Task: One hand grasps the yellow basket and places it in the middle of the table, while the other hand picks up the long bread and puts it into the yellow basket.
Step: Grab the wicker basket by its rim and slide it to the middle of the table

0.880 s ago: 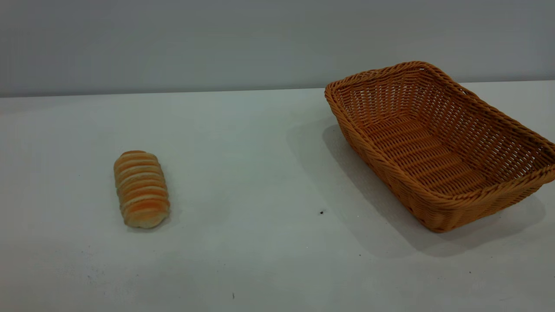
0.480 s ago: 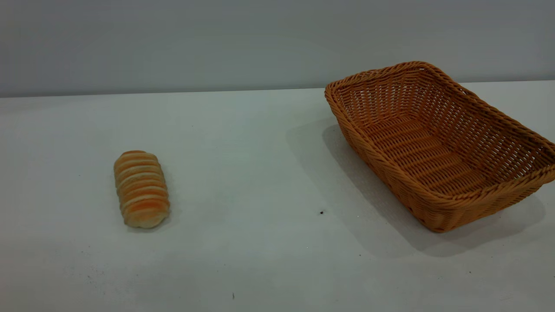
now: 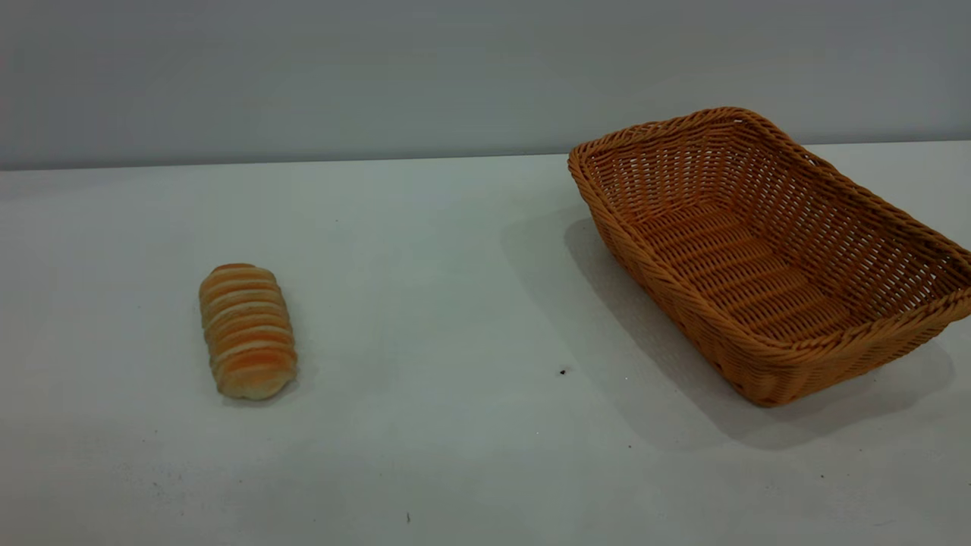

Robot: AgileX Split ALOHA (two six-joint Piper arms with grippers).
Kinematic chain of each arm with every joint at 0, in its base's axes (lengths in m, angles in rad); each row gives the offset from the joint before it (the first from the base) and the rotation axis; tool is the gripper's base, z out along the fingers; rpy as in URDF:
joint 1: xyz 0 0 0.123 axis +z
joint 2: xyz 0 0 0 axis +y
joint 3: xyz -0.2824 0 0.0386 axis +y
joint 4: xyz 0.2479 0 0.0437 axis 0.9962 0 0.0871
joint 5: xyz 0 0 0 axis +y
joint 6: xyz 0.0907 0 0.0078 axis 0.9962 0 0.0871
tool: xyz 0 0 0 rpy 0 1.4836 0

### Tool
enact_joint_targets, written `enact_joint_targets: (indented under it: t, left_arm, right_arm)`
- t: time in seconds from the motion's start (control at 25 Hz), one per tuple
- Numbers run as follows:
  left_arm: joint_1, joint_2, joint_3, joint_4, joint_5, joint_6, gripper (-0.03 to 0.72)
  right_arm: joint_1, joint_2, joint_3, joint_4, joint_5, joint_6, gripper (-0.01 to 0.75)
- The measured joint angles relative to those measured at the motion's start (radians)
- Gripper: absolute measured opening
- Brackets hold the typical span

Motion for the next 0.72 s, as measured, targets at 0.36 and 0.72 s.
enact_joint_targets:
  t: [0.36,0.72]
  left_arm:
    - [0.0,0.0,0.0,0.0,0.0,0.002,0.551]
    - [-0.041,0.0,0.0,-0.008,0.0,0.002,0.551]
  right_arm:
    - [0.0,0.0,0.0,0.0,0.0,0.0,0.531]
    - [0.016,0.0,0.0,0.0,0.0,0.0,0.531]
